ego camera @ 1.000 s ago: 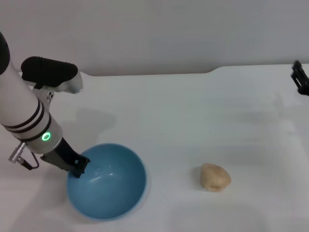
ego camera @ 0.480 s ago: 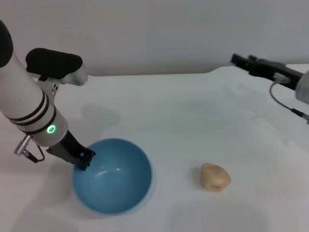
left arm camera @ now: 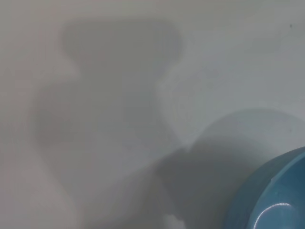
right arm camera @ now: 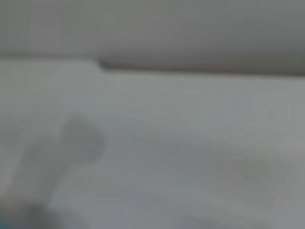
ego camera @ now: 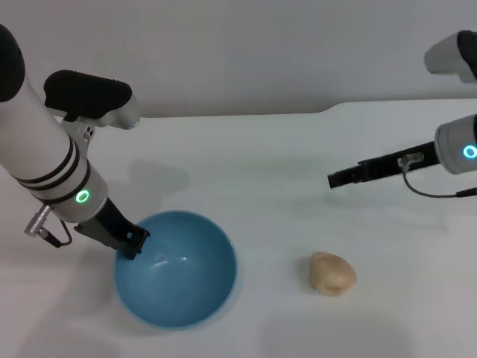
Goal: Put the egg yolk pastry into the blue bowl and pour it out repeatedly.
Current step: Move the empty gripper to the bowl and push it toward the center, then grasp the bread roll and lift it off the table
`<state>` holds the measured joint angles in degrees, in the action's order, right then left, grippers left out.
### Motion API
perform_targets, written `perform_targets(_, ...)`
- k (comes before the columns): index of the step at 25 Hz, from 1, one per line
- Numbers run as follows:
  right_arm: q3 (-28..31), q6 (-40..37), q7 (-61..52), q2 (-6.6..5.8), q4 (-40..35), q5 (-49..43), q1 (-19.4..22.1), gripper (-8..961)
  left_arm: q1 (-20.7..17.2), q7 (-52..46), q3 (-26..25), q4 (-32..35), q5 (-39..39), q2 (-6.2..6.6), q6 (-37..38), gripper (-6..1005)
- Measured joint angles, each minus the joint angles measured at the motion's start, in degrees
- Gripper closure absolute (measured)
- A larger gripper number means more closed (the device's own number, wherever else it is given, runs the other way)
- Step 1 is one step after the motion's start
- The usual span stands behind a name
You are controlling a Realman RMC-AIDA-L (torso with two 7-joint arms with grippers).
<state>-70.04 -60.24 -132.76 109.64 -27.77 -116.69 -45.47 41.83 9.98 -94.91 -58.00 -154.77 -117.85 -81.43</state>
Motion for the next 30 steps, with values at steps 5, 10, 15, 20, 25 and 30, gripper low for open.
perform_targets(5, 2.42, -8.48, -3.5, -0.5, -1.83, -8.08, -1.8, 399, -0.14, 0.21, -0.01, -0.01, 0.0, 0.0, 0.04, 981)
perform_targets(10, 2.15, -15.25, -8.34, -0.65, -3.17, -18.75, -4.69, 399, -0.49, 0.61, -0.12, -0.01, 0.0, 0.0, 0.21, 983)
perform_targets(15, 1.6, -21.37, -10.65, -0.11, -6.28, -25.5, -6.42, 399, -0.67, 1.03, -0.02, -0.01, -0.31, 0.04, 0.41, 983)
perform_targets(20, -1.54, -23.04, -11.17, 1.11, -7.55, -27.56, -7.47, 399, -0.64, 1.65, -0.2, -0.01, -0.2, 0.07, 0.36, 982)
perform_targets(25, -5.61, -19.69, -11.48, 6.07, -13.84, -29.42, -6.23, 399, -0.56, 1.67, -0.21, 0.03, -0.13, 0.09, 0.36, 981)
perform_targets(30, -11.4, -16.85, -12.5, 8.99, -15.5, -29.6, -6.7, 399, -0.15, 1.7, -0.23, 0.02, -0.15, 0.06, 0.1, 981)
